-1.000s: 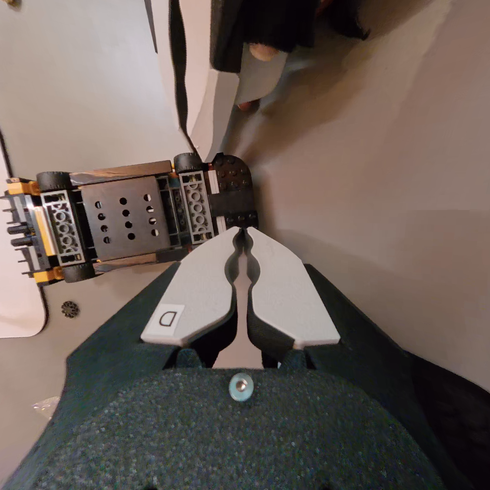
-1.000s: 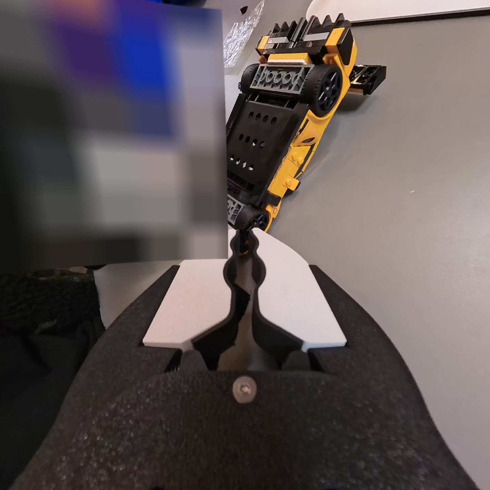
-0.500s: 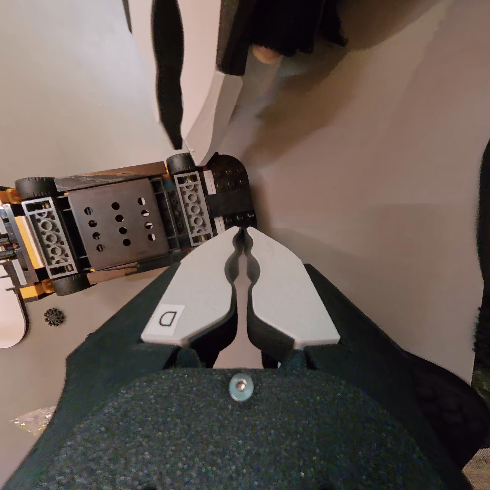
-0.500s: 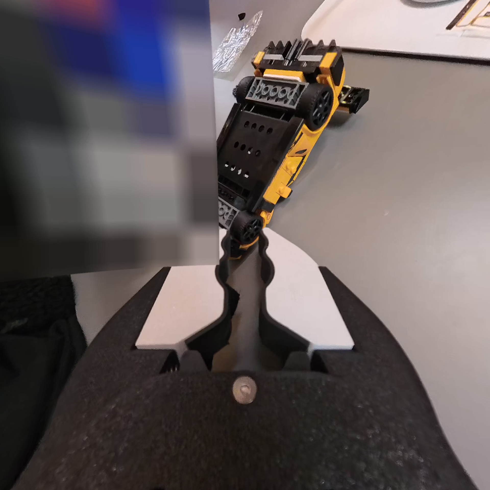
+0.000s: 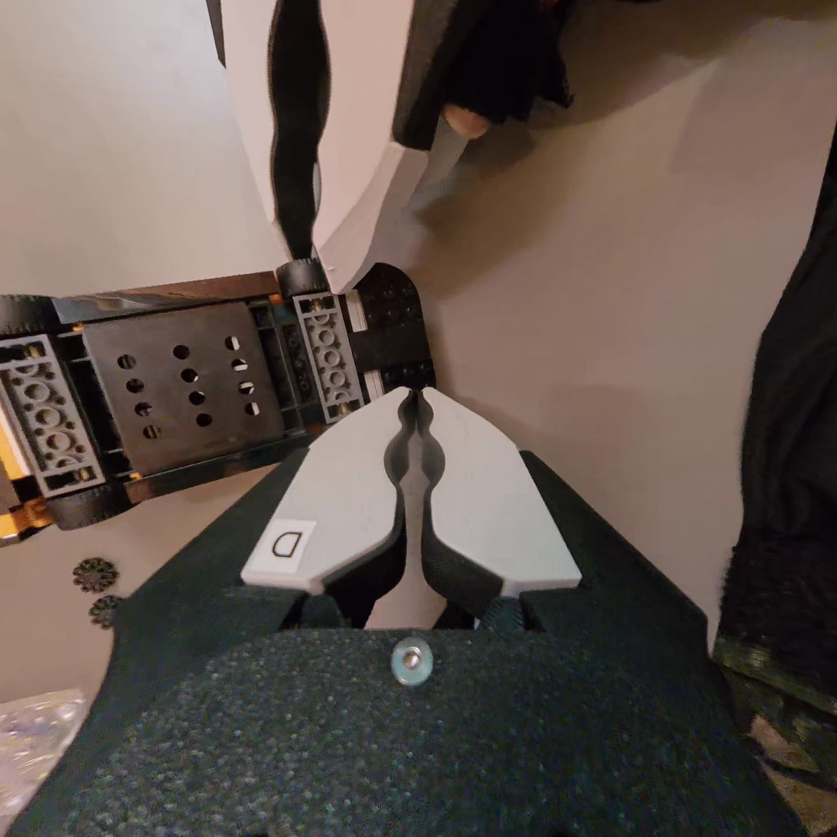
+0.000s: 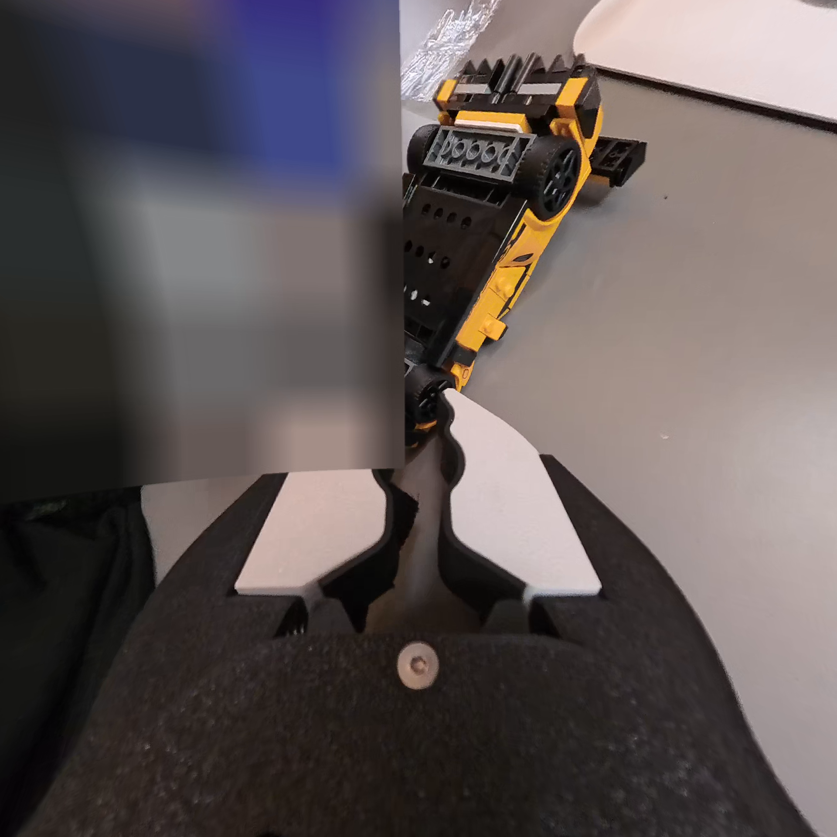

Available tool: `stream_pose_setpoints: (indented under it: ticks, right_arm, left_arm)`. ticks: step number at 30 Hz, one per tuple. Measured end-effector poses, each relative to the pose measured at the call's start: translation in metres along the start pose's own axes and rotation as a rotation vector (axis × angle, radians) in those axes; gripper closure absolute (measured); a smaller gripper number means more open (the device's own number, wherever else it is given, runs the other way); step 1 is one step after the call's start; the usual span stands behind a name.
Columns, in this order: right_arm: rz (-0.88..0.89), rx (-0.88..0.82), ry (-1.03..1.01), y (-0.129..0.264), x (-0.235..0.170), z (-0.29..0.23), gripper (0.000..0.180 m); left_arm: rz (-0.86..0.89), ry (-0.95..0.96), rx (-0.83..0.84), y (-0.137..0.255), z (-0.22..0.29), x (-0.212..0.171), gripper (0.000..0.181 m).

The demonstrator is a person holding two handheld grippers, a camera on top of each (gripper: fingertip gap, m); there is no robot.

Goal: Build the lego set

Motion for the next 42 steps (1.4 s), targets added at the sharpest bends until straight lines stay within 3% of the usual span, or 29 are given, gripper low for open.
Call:
stream_pose_setpoints:
  ticks: [9, 24, 31, 42]
  right_arm:
    - [-0.003, -0.022, 0.044, -0.003, 0.002, -0.001, 0.164]
    - [0.007, -0.016, 0.033, -0.004, 0.002, -0.002, 0.164]
    - [0.008, -0.010, 0.033, -0.005, 0.002, -0.002, 0.165]
    - [0.005, -0.019, 0.038, -0.005, 0.001, -0.003, 0.166]
  left_arm:
    - [-0.034, 0.130, -0.085, -0.001, -0.009, 0.002, 0.181]
    - [0.004, 0.137, -0.089, 0.005, -0.006, -0.001, 0.181]
    - [0.062, 0.106, 0.047, 0.005, -0.005, -0.002, 0.181]
    - [0.054, 0.087, 0.060, 0.000, -0.003, -0.003, 0.181]
Point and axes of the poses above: each gripper's, where its closed fingertips meet, y back along the fingers, x out of its top, z = x × y across the jaws, the point moved 9 cm from there along y, back along the fingers, and after that the axes turned 12 degrees about y, right-handed, at the moved point
